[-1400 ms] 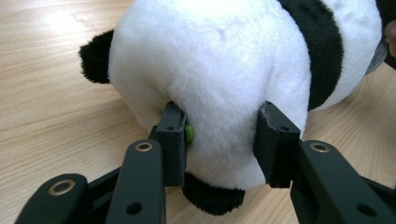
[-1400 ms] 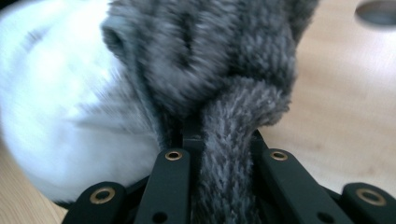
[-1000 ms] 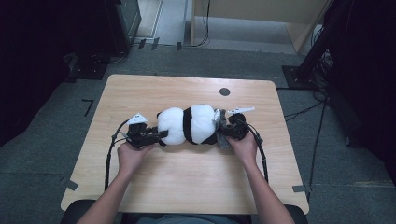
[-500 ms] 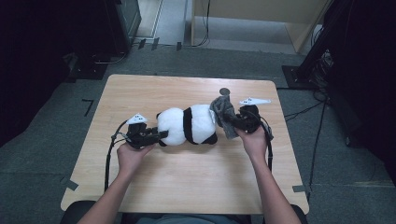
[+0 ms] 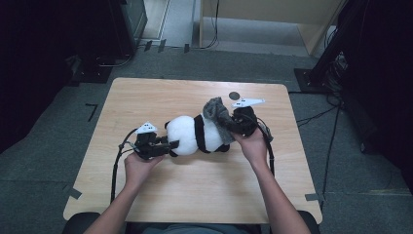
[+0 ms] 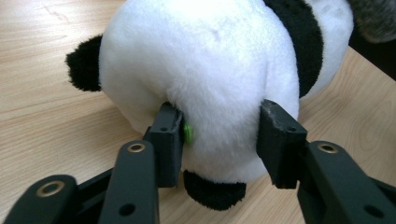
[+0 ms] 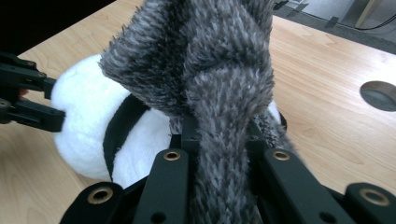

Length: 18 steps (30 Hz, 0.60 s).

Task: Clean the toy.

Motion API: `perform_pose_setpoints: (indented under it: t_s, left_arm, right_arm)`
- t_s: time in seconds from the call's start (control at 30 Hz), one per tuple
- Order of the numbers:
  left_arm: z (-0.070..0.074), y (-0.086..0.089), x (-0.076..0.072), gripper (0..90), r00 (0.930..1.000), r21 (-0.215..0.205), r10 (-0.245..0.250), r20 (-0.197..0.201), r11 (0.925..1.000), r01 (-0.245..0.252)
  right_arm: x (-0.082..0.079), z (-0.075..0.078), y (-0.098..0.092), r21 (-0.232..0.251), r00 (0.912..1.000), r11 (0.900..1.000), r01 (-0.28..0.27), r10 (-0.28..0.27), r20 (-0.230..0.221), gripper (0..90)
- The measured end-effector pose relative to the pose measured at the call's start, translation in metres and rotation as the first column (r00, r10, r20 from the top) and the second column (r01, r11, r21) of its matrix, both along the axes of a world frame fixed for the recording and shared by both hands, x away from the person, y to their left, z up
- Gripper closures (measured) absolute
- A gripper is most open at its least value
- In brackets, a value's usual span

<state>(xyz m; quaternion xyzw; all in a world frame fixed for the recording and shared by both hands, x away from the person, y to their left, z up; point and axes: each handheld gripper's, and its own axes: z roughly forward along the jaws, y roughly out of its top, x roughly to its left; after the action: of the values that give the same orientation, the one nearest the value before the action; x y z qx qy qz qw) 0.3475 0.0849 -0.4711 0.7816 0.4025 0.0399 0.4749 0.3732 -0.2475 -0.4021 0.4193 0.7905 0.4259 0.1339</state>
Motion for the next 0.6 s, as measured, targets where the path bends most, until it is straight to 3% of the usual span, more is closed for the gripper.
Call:
perform_pose_setpoints:
  t_s: [0.13,0.3,0.5,0.6]
  left_arm:
    - [-0.001,0.004,0.001,46.5,0.9992,0.005,-0.005,0.041,1.0,0.005]
    - [0.003,0.009,0.006,38.5,0.9984,0.02,-0.042,0.037,0.9989,0.041]
    - [0.018,0.017,0.016,36.9,0.9953,0.052,-0.061,0.075,0.997,0.057]
    - [0.023,0.023,0.026,36.4,0.9951,0.079,-0.073,0.066,0.9946,0.068]
  right_arm:
    - [0.001,-0.011,0.001,0.008,0.9997,1.0,0.018,-0.018,0.015,79.2]
    - [0.002,-0.012,-0.001,0.008,0.9995,1.0,0.006,-0.006,0.03,79.2]
    - [0.004,-0.013,-0.003,0.009,0.9994,1.0,-0.01,0.01,0.034,79.2]
    - [0.005,-0.013,-0.004,0.012,0.9994,1.0,-0.015,0.015,0.032,79.1]
